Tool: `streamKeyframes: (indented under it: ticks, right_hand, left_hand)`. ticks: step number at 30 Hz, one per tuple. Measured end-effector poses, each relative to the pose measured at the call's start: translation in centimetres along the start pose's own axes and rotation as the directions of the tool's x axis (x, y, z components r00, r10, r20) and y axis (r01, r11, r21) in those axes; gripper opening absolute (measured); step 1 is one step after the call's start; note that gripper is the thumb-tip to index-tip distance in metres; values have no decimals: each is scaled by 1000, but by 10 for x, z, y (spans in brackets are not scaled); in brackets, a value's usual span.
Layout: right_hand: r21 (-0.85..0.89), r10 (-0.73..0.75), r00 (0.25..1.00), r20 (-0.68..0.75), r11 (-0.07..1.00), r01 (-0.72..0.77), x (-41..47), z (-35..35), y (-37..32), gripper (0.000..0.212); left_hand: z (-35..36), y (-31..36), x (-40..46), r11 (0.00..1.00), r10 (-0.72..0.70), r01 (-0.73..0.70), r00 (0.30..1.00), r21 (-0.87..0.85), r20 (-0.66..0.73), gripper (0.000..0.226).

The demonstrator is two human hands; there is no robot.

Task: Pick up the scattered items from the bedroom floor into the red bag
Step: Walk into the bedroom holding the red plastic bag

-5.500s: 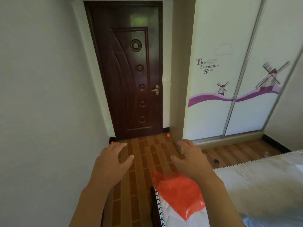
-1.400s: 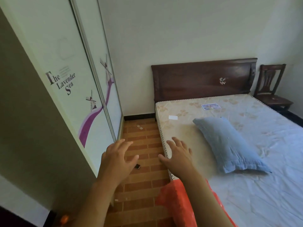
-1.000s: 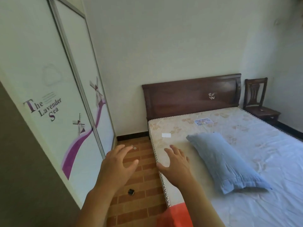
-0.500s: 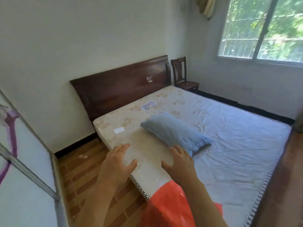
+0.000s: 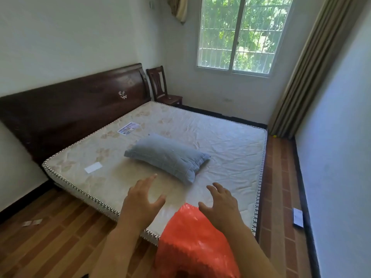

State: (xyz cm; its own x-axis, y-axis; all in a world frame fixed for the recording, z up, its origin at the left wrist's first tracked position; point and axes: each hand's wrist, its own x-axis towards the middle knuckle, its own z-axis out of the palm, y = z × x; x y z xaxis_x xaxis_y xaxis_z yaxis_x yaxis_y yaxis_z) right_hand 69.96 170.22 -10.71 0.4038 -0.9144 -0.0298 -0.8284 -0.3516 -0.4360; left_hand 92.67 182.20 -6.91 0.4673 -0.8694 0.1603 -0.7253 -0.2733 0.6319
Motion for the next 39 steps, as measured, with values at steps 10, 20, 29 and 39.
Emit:
streamKeyframes:
  ticks: [10,20,29,39]
  right_hand:
    - [-46,59,997,-47,997,-61,12,10,49,68]
    - [104,186,969,-164,980,-170,43,121,129,67]
    - [36,344,939,7,938,-344,35,253,210,77]
    - [-106,578,801,156,816,-568,-28,372,296,91]
  left_hand:
    - [72,-13,27,995,-41,45,998,-84,51,88]
    - [201,-86,48,991,-124,114,980,69,155,90]
    - [320,-191,18,951,-285,235,916,200,281,89]
    - [440,-306,-63,878,-426,248,794,409,434,96]
